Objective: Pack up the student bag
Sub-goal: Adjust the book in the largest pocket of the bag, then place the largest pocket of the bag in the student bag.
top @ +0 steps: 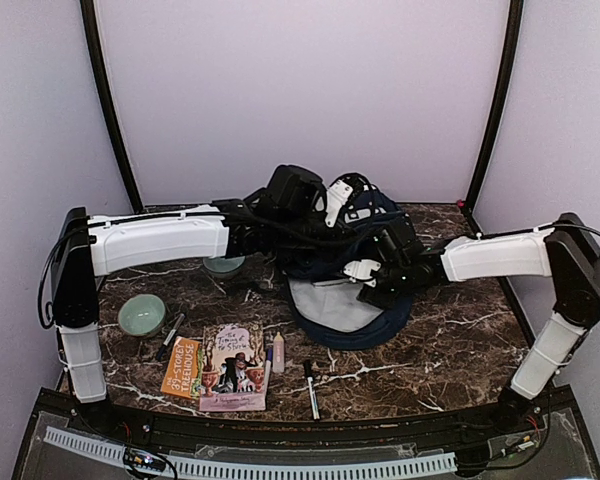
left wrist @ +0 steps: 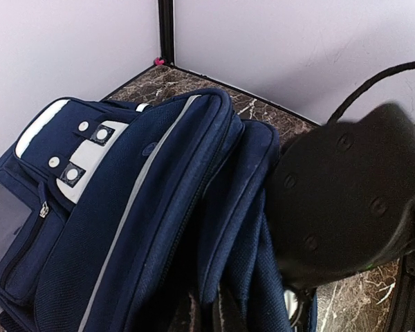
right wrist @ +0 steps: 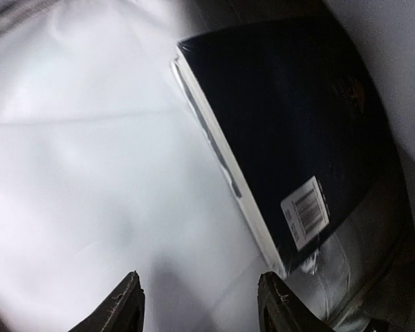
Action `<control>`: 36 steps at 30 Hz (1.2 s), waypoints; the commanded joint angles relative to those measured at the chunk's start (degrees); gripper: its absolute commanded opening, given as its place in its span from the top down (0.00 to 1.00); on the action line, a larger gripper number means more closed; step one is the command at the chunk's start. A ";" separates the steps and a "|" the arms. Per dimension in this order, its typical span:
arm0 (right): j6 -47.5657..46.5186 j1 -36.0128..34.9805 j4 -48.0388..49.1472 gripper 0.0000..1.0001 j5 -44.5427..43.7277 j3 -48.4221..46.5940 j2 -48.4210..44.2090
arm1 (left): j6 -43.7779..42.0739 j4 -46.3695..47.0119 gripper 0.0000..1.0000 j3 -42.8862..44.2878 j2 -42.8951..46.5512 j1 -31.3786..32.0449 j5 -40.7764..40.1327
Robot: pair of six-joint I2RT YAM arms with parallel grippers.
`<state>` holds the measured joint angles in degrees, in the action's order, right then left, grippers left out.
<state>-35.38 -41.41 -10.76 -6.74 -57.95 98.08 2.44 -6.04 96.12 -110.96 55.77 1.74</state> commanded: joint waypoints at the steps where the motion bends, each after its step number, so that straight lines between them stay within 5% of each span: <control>1: 2.72 1.15 -7.56 0.43 10.03 2.97 -9.00 | 2.43 3.26 1.00 -0.47 2.49 1.36 3.66; 12: 2.06 2.48 -25.75 0.42 20.27 9.87 -31.92 | 5.54 4.76 1.00 -1.66 -3.13 1.74 8.83; 20: 3.24 9.16 -30.39 0.43 25.20 5.73 -36.29 | 7.55 5.41 0.98 -5.47 -6.62 2.79 11.05; 28: 8.18 10.94 -26.56 0.42 30.07 5.15 -37.24 | 6.22 -4.26 0.48 -8.85 3.64 3.99 6.13; 36: 9.85 10.78 -23.04 0.40 40.32 3.01 -31.02 | 16.33 -19.00 0.32 -20.90 21.60 3.72 -5.17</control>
<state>-27.31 -30.33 -36.62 26.65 -51.77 62.72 12.71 -16.88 80.73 -95.66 59.92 2.79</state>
